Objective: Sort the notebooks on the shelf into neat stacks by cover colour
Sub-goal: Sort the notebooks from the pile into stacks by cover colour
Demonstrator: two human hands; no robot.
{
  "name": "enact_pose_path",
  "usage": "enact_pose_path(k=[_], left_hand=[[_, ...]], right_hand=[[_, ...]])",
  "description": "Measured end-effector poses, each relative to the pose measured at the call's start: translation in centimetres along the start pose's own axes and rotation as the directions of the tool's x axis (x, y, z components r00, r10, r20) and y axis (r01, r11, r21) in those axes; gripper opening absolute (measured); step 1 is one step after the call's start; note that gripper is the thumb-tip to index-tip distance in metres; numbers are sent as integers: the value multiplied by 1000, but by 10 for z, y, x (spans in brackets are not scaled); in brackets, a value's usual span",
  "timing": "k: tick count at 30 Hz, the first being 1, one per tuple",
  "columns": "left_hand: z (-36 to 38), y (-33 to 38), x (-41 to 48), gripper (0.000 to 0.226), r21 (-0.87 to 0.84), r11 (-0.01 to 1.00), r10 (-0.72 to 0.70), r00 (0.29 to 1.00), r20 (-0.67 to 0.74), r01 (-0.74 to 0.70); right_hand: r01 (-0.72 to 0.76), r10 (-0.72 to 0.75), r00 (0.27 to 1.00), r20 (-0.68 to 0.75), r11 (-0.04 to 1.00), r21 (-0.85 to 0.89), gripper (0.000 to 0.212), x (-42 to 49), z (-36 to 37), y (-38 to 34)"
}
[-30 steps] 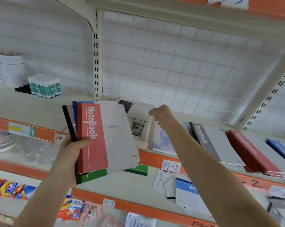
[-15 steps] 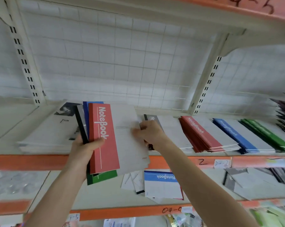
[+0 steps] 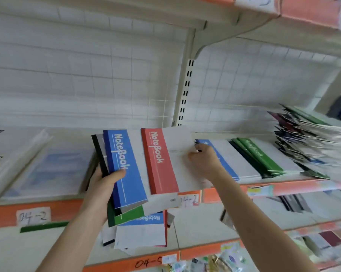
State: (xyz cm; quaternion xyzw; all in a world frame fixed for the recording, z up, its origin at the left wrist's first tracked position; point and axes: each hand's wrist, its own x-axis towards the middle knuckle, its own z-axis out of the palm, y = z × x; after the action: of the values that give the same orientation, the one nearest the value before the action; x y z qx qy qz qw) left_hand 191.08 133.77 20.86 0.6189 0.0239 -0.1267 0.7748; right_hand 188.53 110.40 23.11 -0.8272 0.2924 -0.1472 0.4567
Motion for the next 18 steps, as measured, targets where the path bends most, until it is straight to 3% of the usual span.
enact_pose_path(k=[5,14,18], left_hand=[[21,-16,-3,28,0,1000,-1,999,-49,1],[8,-20,-8,36,-26,999,17,990,-143,-21],[23,-18,-12,36,-11,997,70,989,-127,-72]], right_hand=[[17,-20,996,-83,999,-39,17,45,-38,25],[71,-52,997,58,907,-416,16,88,-21,24],[148,-111,989,99,803,-577,29,79,-6,35]])
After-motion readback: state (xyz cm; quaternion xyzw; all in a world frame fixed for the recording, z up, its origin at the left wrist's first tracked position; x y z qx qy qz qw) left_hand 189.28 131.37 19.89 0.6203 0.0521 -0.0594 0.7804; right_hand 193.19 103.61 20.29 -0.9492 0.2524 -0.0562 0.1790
